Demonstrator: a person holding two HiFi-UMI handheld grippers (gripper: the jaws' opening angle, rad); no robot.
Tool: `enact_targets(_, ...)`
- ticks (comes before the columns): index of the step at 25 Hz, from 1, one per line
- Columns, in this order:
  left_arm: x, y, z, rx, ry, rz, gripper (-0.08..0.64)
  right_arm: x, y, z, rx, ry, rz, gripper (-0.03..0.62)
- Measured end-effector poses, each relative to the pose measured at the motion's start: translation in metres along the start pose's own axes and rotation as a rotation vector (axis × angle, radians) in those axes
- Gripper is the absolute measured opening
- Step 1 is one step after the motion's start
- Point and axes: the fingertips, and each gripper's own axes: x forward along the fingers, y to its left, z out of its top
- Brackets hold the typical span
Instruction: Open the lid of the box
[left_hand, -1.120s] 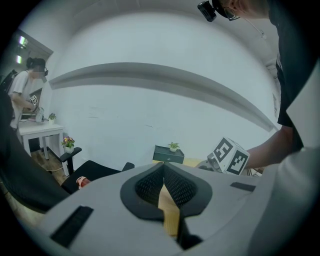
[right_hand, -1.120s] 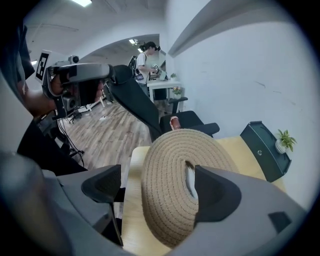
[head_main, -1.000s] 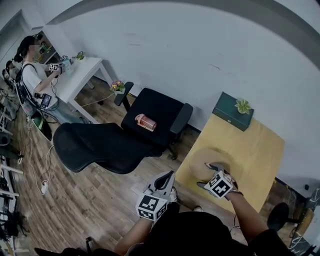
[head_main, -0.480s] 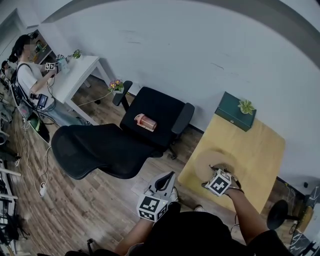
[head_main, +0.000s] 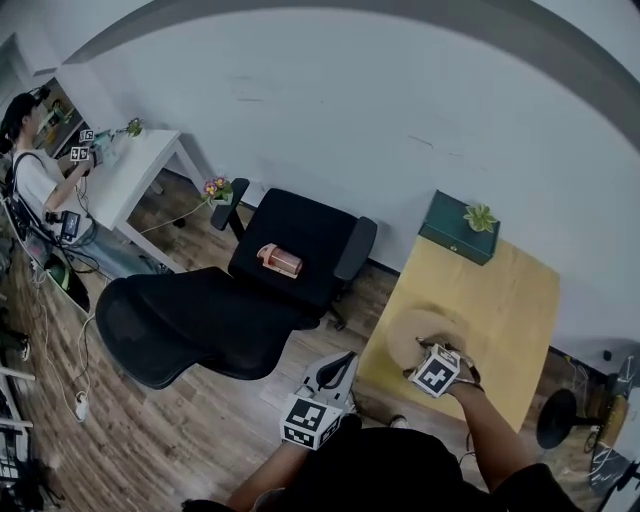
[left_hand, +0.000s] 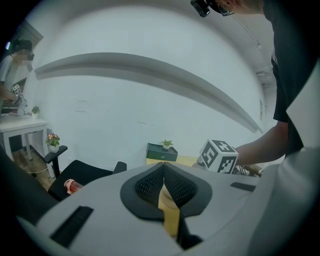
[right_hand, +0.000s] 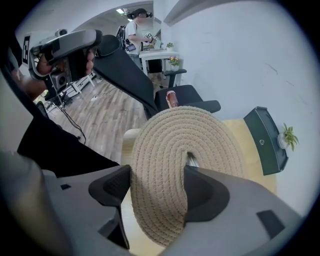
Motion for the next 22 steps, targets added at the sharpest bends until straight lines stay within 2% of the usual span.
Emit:
enact_targets(6, 0.005, 0.004, 0.0, 0.045, 0.021, -0.07, 0.018, -0.008, 0.004, -0.001, -0.005, 0.016, -0.069, 0.35)
enact_targets(11, 0.014, 0.004, 0.001, 0.061, 0.032, -0.092, 0.018, -0.023, 0.002, -0.009, 0.016, 0.003, -0.128, 0.348)
enact_targets(17, 0.034, -0.018, 0.006, 0.071, 0.036, -0.132, 0.018, -0.047, -0.003, -0.02, 0.051, -0.035, -0.152, 0.348)
enact_targets(22, 0.056, -0.05, 0.002, 0.081, 0.058, -0.178, 0.018, -0.06, -0.013, -0.043, 0.087, -0.059, -0.176, 0.348)
